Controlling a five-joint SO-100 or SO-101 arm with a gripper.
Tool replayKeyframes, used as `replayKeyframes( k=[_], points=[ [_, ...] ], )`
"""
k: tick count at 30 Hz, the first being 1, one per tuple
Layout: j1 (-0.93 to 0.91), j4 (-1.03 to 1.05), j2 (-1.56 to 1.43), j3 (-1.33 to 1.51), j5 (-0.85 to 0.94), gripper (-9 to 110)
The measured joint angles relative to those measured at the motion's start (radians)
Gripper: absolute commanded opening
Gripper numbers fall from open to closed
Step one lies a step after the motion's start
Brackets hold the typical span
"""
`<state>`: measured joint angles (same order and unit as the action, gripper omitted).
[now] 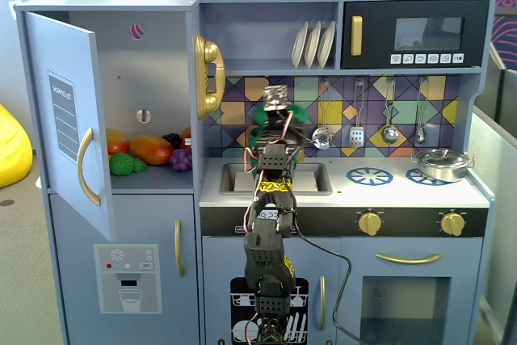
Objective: Take off the lid from the green recipient and place it on the counter
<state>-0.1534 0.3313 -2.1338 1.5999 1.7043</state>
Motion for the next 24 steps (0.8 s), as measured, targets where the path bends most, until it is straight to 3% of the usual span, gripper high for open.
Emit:
replayKeyframes(
  k=[6, 12, 17, 24],
  points=[
    [-0.198, -0.020, 0.000, 0.008, 0.000, 0],
    [-0.377, -0.147, -0.015, 0.209, -0.002, 0],
    [-0.431, -0.334, -0.015, 0.413, -0.002, 0],
    [-0.442, -0.457, 0.054, 0.492, 0.000, 0]
  ],
)
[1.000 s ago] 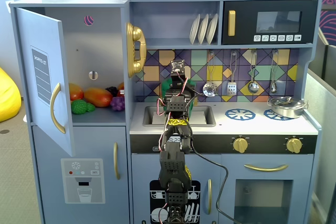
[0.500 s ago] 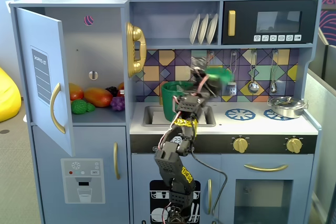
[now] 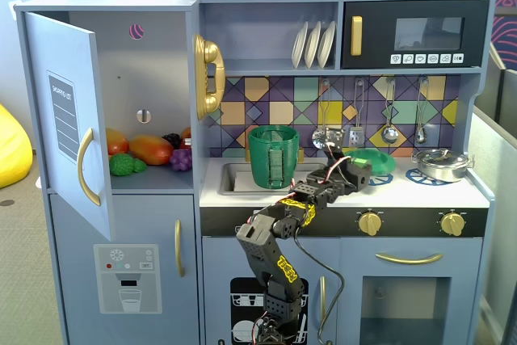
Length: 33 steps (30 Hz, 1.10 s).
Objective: Take off the lid from the green recipient and place it on the counter
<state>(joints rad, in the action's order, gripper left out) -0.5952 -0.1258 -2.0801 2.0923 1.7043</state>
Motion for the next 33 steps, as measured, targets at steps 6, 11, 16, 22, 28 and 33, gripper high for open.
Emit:
replayKeyframes(
  k=[6, 11, 16, 22, 28, 33],
  points=[
    [0.000, -0.032, 0.038, 0.031, 0.000, 0],
    [0.000, -0.044, 0.046, 0.063, 0.014, 0],
    [0.000, -0.048, 0.057, 0.078, 0.029, 0],
    [0.002, -0.048, 0.063, 0.078, 0.032, 4],
    [0.002, -0.048, 0.063, 0.078, 0.031, 19],
    [0.002, -0.057, 0.061, 0.075, -0.011, 23]
  ],
)
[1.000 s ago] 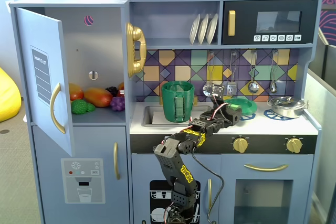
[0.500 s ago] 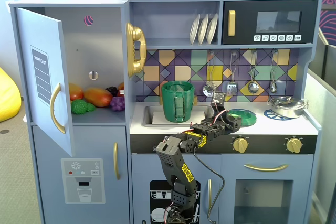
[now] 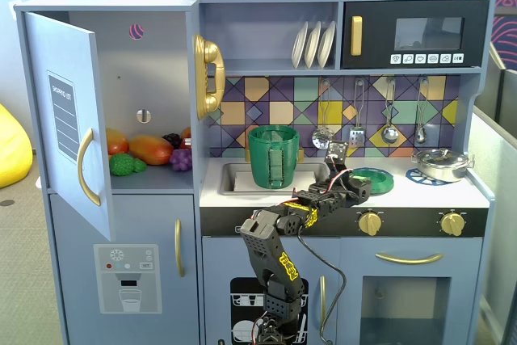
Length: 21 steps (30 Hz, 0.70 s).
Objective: Take off the lid from the green recipient and place it on the counter
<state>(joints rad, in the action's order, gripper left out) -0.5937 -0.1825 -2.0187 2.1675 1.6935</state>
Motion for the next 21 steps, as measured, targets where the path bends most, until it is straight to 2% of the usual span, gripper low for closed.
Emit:
replayKeyframes(
  k=[4, 9, 12, 16, 21],
  points=[
    [0.000, 0.031, -0.006, -0.048, -0.006, 24],
    [0.020, 0.201, -0.124, -0.126, -0.008, 22],
    [0.072, 0.394, -0.252, -0.173, -0.023, 21],
    [0.147, 0.755, -0.436, -0.242, -0.075, 18],
    [0.298, 1.141, -0.624, -0.213, -0.072, 14]
  ],
)
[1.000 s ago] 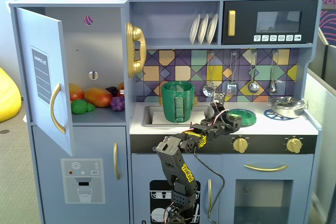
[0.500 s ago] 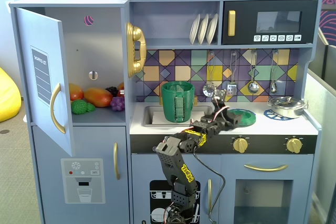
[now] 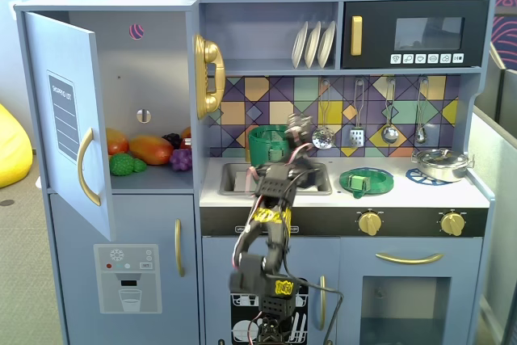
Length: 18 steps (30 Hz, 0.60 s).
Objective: Take off the lid from the green recipient and place it on the counter
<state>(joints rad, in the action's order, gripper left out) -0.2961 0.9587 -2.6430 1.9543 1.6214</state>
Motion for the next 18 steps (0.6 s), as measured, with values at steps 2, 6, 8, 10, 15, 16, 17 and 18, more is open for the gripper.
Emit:
replayKeyframes(
  k=[2, 6, 8, 10, 15, 16, 17, 18],
  points=[
    [0.044, 0.072, -0.077, 0.066, 0.011, 12],
    [0.114, 0.132, -0.199, 0.259, 0.043, 8],
    [0.141, 0.118, -0.244, 0.390, 0.097, 3],
    [0.164, 0.075, -0.304, 0.545, 0.132, 2],
    [0.221, -0.015, -0.411, 0.873, 0.112, 0],
    [0.225, -0.021, -0.419, 0.910, 0.091, 0],
    [0.230, -0.021, -0.423, 0.940, 0.064, 0],
    [0.233, -0.020, -0.430, 0.963, 0.035, 0]
  ],
)
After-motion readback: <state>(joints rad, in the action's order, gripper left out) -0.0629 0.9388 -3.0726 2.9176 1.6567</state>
